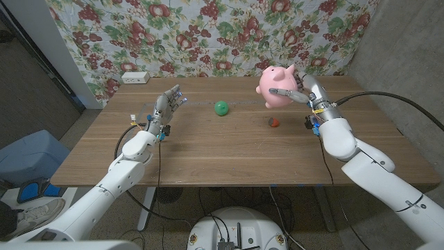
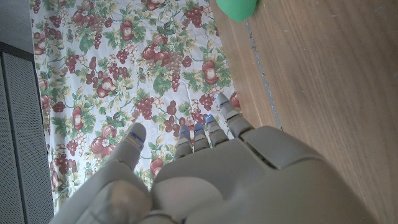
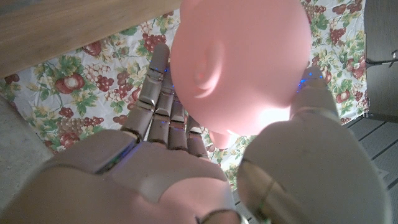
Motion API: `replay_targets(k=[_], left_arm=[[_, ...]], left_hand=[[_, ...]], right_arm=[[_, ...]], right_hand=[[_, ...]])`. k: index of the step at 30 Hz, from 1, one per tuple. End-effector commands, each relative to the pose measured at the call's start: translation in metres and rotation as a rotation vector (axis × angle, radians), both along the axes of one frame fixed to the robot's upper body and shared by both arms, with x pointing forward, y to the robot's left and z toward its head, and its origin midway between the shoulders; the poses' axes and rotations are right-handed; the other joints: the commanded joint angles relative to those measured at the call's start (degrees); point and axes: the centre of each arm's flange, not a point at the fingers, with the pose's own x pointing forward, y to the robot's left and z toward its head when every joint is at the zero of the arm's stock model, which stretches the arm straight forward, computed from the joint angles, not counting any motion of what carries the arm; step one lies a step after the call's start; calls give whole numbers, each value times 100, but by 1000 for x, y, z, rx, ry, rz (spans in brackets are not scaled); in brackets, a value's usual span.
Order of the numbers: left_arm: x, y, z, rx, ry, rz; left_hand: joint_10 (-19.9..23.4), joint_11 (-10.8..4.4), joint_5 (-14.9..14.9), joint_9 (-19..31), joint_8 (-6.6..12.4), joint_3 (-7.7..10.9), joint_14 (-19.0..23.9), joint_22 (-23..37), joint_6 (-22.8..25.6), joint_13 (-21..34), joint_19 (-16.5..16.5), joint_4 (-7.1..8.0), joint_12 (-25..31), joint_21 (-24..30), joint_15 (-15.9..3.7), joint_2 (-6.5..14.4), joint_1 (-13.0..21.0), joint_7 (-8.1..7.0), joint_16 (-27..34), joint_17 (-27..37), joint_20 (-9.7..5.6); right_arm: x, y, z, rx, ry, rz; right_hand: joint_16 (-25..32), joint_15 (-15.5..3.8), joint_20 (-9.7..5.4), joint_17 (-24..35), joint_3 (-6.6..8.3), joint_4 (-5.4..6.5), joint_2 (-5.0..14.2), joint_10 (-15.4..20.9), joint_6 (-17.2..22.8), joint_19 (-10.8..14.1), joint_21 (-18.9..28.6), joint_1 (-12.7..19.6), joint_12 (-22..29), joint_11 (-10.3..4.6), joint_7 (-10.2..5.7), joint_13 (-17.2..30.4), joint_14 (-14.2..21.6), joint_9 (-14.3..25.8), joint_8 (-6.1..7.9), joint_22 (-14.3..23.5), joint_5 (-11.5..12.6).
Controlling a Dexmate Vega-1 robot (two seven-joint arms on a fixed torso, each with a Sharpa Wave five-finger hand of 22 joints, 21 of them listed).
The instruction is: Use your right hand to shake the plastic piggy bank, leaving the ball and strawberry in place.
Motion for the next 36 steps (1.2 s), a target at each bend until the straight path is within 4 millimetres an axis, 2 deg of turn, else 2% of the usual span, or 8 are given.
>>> replay_targets(k=[1,21,36], left_arm=[[0,0,-2,-1,6,1],[3,1,-2,-5,6,-1],[5,6,-2,-12,5,1]], left_hand=[[-11,-14,26,24,19,17,44,28,5,23,42,-24,11,-15,-3,205,-58,-21,-20,17,-6],[-12,-29,26,24,20,17,50,30,9,23,56,-29,11,-60,-6,206,-54,-26,-20,16,-3],[-15,-18,26,24,18,17,45,31,4,23,70,-30,11,-88,-2,207,-53,-28,-23,16,-2]], right_arm=[[3,6,3,-73,116,11],[-4,-4,-9,95,-118,-32],[-4,-8,-21,303,-358,-99]], right_hand=[[669,-2252,-475,2818,2014,-13,874,2675,3481,-524,37,285,876,-1869,-749,1433,1935,945,337,-1,1578],[660,-2255,-491,2812,2002,-14,887,2668,3483,-559,109,257,870,-1890,-777,1405,1912,929,331,-10,1549],[647,-2257,-490,2810,2011,-24,881,2662,3474,-590,145,249,881,-1890,-771,1414,1906,929,331,-14,1536]])
